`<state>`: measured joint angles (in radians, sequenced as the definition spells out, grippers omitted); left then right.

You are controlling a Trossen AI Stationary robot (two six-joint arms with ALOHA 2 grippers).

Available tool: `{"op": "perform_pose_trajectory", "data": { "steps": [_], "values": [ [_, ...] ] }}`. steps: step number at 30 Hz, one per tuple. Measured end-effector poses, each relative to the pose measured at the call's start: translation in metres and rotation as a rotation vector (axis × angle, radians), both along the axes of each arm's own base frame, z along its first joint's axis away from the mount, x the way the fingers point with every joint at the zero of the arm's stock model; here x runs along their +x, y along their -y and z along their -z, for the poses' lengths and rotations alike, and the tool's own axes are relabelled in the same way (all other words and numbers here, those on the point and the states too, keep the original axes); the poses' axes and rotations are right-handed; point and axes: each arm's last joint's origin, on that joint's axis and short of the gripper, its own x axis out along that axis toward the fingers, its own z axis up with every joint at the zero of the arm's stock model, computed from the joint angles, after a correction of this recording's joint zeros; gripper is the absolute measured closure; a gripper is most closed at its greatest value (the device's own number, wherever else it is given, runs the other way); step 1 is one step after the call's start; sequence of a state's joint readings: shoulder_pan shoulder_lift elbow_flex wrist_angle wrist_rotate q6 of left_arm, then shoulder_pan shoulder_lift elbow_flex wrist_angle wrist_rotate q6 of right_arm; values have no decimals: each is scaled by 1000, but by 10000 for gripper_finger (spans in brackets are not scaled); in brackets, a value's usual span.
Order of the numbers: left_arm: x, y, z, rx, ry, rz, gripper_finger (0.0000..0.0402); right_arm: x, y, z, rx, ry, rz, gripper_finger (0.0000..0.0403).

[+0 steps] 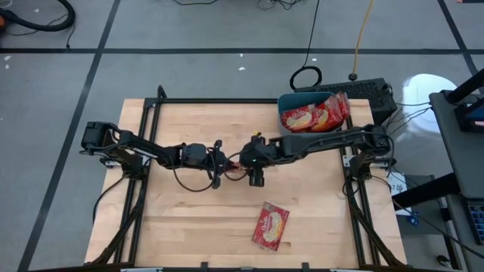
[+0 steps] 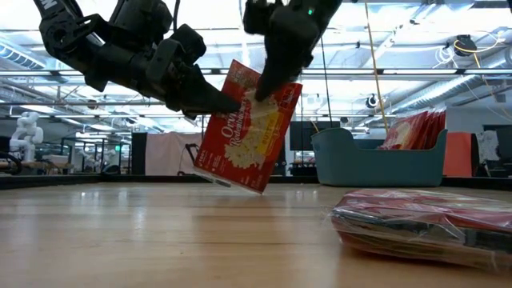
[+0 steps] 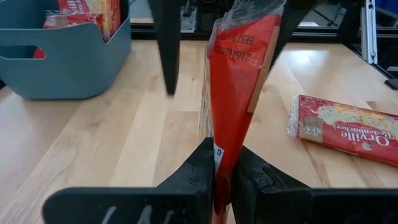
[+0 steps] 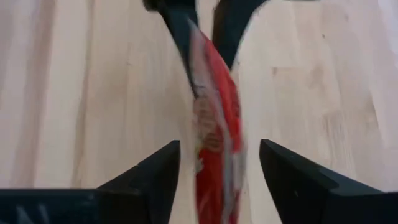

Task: Sort popcorn bags into baskets
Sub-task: Put the popcorn bag into the blue bin

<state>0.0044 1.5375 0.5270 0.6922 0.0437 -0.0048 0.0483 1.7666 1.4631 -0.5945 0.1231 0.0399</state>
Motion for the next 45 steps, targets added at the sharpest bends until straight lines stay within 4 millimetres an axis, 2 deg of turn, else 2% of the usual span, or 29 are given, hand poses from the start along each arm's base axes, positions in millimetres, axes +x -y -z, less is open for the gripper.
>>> {"op": "perform_pose_trajectory", "data": {
  "steps": [4, 11, 15, 18, 27, 31, 35, 39, 45],
  "values": [
    [0, 0, 0, 0, 0, 0, 367, 3, 5, 8, 32, -23, -5, 236],
    [0, 0, -1, 0, 6, 1, 367, 3, 6, 7, 59, -17, -27, 338],
    [0, 4, -1, 2, 13, 6, 359, 3, 6, 7, 63, -17, -29, 379],
    [0, 6, -1, 7, 17, 7, 324, 3, 6, 9, 67, -19, -23, 391],
    [0, 6, -13, 13, 99, -130, 161, -3, 7, 6, 107, -19, 56, 389],
    [-5, 0, -24, 33, 110, -185, 113, -16, 7, -13, 139, 2, 107, 389],
    [-13, -7, -38, 34, 138, -211, 90, -37, 10, -33, 129, -10, 192, 389],
    [-18, -11, -40, 35, 94, -231, 91, -59, 12, -59, 120, 46, 266, 389],
    [-22, -13, -30, -31, -17, -259, 123, -97, 19, -104, 54, 237, 391, 389]
  ]
}}
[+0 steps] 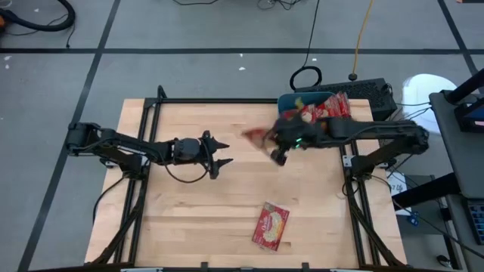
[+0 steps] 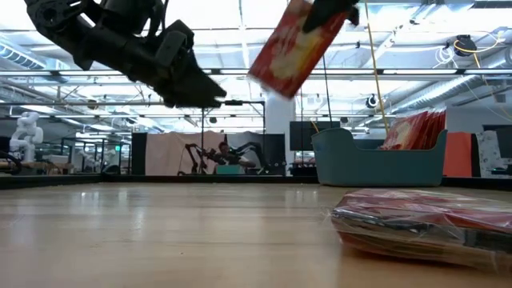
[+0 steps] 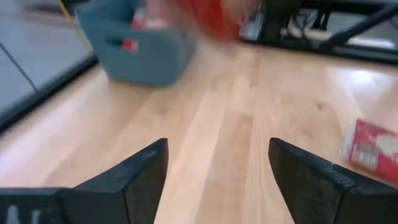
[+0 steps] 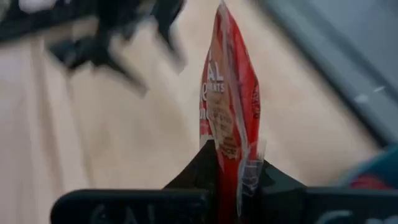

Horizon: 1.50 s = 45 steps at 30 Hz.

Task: Sort popcorn bags into baskets
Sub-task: Put the popcorn bag into the blue bin

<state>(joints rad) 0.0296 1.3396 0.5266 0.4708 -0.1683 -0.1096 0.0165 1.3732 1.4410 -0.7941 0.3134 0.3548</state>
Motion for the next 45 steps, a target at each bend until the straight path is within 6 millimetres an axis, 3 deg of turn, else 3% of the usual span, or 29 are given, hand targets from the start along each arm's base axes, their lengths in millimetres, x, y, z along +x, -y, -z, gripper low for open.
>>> {"op": "perform_pose_trajectory", "data": {
  "steps": [6, 12, 19, 25, 30, 38, 45],
  "values": [
    [-2, 5, 5, -41, -46, 4, 157, -49, 20, -33, -113, 98, 241, 389],
    [-2, 6, 5, -26, -47, 14, 179, -87, 41, -35, -188, 157, 431, 389],
    [-1, 5, 4, -16, -46, 15, 187, -106, 61, -1, -97, 326, 476, 389],
    [-1, 5, 5, -2, -50, 21, 188, -114, 82, 41, 61, 364, 618, 386],
    [-1, 5, 5, -2, -51, 21, 188, -121, 98, 71, 179, 320, 637, 380],
    [-1, 5, 5, -3, -52, 21, 188, -125, 119, 96, 267, 264, 687, 376],
    [-1, 5, 5, -4, -52, 20, 188, -125, 137, 109, 227, 171, 711, 333]
  ]
}}
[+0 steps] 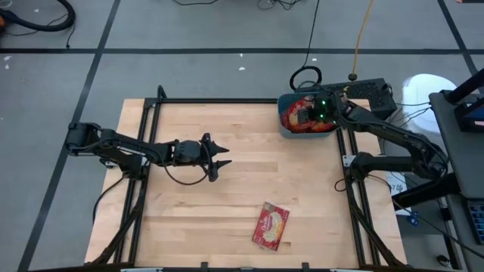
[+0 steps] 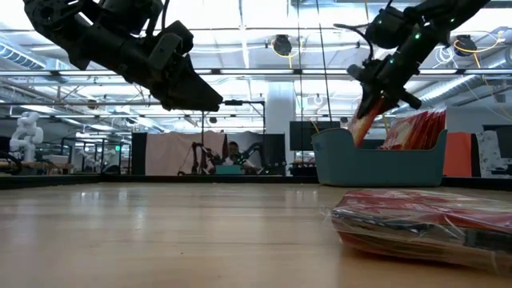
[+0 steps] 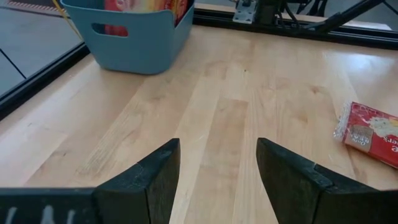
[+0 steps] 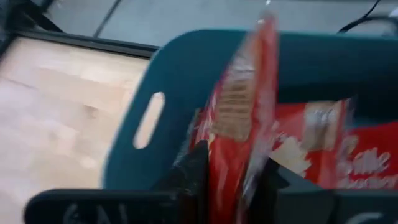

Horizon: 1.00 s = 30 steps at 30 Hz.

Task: Sort popcorn bags into baskets
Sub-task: Put the popcorn bag into the blue bin

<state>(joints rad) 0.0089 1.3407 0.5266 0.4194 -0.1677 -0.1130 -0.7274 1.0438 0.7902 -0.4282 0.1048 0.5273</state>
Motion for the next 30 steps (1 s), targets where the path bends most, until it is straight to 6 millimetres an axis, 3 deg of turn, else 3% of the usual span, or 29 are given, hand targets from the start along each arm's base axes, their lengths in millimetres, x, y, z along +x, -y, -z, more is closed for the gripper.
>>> {"op": "perform_pose_trajectory", "data": {
  "steps": [11, 23, 30],
  "values": [
    [-1, 0, 3, 0, -32, 0, 188, 0, 5, -9, -182, -62, 20, 270],
    [-2, -1, 5, 5, -53, -2, 188, 17, -17, -9, -194, -62, -78, 283],
    [-2, -6, 4, 4, -51, -22, 188, 23, -16, 18, -163, -173, -16, 301]
  ]
}}
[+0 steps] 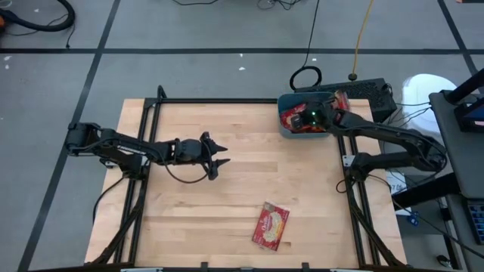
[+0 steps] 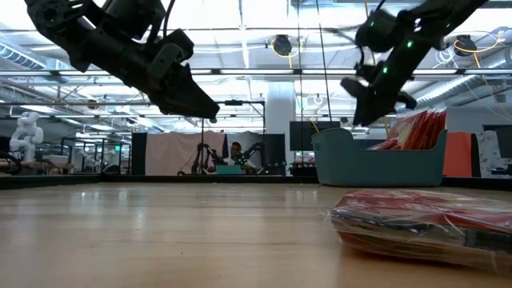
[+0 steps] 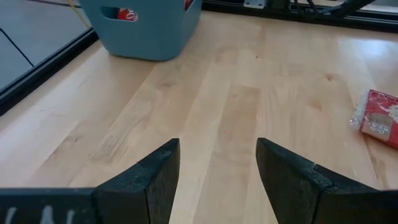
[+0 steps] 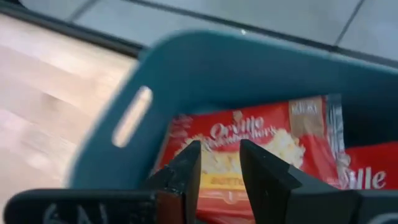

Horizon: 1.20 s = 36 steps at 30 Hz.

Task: Sort popcorn bags into baskets
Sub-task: Put the popcorn bag into the blue bin

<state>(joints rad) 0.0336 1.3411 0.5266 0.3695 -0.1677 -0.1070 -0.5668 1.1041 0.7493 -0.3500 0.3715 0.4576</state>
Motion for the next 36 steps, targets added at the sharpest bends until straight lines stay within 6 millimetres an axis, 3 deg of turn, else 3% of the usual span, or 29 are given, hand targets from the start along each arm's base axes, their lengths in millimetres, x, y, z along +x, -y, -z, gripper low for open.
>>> {"op": "perform_pose_trajectory", "data": {
  "steps": [11, 18, 23, 29, 36],
  "values": [
    [0, -1, 0, -1, 2, -6, 188, 15, 17, 44, 32, -225, 53, 357],
    [0, -1, 0, -6, 3, -9, 188, 19, 15, 53, 106, -230, -5, 380],
    [0, -1, 0, -6, 3, -9, 188, 20, 8, 45, 104, -183, -46, 385],
    [0, -1, 0, -6, 3, -8, 188, 14, -6, 16, 39, -46, -57, 385],
    [0, -1, 0, -2, 1, -6, 188, 19, -49, -13, -2, 138, -205, 385]
  ]
}}
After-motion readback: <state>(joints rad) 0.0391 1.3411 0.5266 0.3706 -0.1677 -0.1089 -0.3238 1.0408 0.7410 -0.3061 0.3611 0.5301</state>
